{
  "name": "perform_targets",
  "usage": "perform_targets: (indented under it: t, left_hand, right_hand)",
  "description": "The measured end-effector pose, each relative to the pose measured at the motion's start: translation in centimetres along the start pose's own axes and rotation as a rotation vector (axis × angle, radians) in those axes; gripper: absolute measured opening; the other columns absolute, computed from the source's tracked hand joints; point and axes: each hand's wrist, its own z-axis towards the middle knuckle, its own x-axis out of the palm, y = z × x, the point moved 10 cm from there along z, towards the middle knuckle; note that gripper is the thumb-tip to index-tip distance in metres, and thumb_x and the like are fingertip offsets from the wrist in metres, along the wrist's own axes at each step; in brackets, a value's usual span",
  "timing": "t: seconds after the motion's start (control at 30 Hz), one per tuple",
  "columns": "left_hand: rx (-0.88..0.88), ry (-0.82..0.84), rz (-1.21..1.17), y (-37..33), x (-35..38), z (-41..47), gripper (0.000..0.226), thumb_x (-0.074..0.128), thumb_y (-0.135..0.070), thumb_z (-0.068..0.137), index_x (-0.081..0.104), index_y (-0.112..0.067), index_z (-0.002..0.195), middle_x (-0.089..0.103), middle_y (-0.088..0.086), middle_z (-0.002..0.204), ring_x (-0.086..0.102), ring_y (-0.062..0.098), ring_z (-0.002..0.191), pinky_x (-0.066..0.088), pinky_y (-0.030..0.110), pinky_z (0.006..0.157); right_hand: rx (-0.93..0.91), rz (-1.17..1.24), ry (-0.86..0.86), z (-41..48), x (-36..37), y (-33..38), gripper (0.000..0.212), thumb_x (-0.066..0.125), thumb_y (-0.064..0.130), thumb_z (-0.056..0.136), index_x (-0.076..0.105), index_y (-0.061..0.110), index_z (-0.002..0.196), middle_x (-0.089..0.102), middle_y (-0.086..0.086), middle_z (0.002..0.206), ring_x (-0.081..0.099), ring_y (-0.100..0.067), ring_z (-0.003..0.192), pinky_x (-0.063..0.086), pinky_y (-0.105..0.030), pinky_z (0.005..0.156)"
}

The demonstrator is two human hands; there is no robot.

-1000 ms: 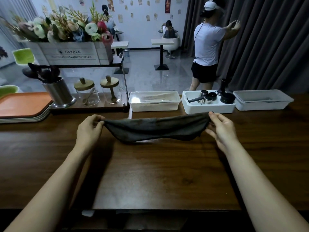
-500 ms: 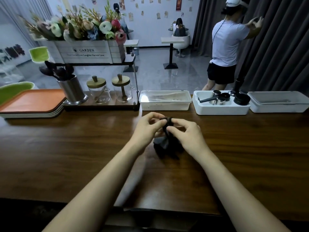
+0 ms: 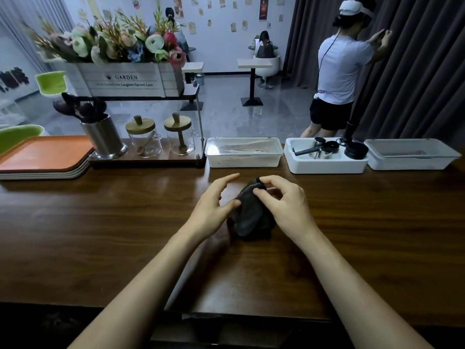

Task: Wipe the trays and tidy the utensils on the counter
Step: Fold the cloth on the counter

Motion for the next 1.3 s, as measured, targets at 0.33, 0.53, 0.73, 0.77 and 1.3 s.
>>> perform_targets:
  t: [0.33, 0.53, 0.73, 0.77, 1.3]
  left_hand:
    - [-0.160, 0.287, -0.182, 3.7, 3.6, -0.9, 0.039, 0.079, -0.023, 0.082, 0.067, -0.037, 0.115, 0.071, -0.002, 0.112, 0.070, 0.019, 0.105, 0.060, 0.042, 0.092]
    - [-0.140, 0.214, 0.131, 5.4, 3.2, -0.2, 0.022, 0.070, -0.022, 0.090, 0.068, -0.044, 0.090, 0.074, -0.009, 0.089, 0.070, 0.005, 0.084, 0.060, 0.040, 0.082]
    - [0.060, -0.199, 0.379, 1.7, -3.7, 1.9, 0.011, 0.070, -0.020, 0.090, 0.070, -0.028, 0.097, 0.061, -0.014, 0.097, 0.057, 0.002, 0.087, 0.043, 0.020, 0.072]
    - [0.094, -0.181, 0.395, 1.3, -3.7, 1.8, 0.010, 0.069, -0.021, 0.089, 0.070, -0.026, 0.098, 0.062, -0.014, 0.101, 0.057, 0.002, 0.090, 0.043, 0.018, 0.073]
    - [-0.329, -0.242, 0.403, 7.5, -1.8, 0.2, 0.008, 0.063, -0.035, 0.092, 0.064, -0.029, 0.098, 0.071, -0.009, 0.096, 0.063, 0.016, 0.090, 0.040, 0.030, 0.073]
  right_hand:
    - [0.102, 0.228, -0.012, 0.8, -1.7, -1.7, 0.014, 0.074, 0.011, 0.090, 0.071, 0.018, 0.102, 0.074, 0.002, 0.098, 0.071, -0.016, 0.093, 0.058, -0.032, 0.085]
    - [0.220, 0.298, -0.046, 1.7, -2.6, -4.0, 0.027, 0.073, 0.010, 0.090, 0.056, 0.017, 0.110, 0.074, -0.008, 0.100, 0.072, -0.016, 0.093, 0.057, -0.028, 0.079]
    - [0.240, 0.090, 0.038, 2.8, -3.3, -7.7, 0.025, 0.065, 0.006, 0.094, 0.072, 0.028, 0.104, 0.073, 0.006, 0.102, 0.067, -0.010, 0.104, 0.053, -0.036, 0.098]
    - [0.225, 0.075, 0.056, 2.6, -3.2, -7.8, 0.025, 0.065, 0.005, 0.093, 0.071, 0.029, 0.097, 0.073, 0.008, 0.100, 0.067, -0.010, 0.103, 0.052, -0.035, 0.098]
    - [0.405, -0.339, 0.115, 1.2, 0.9, -12.3, 0.012, 0.063, 0.039, 0.096, 0.063, 0.034, 0.106, 0.065, 0.009, 0.087, 0.062, -0.019, 0.089, 0.043, -0.031, 0.074]
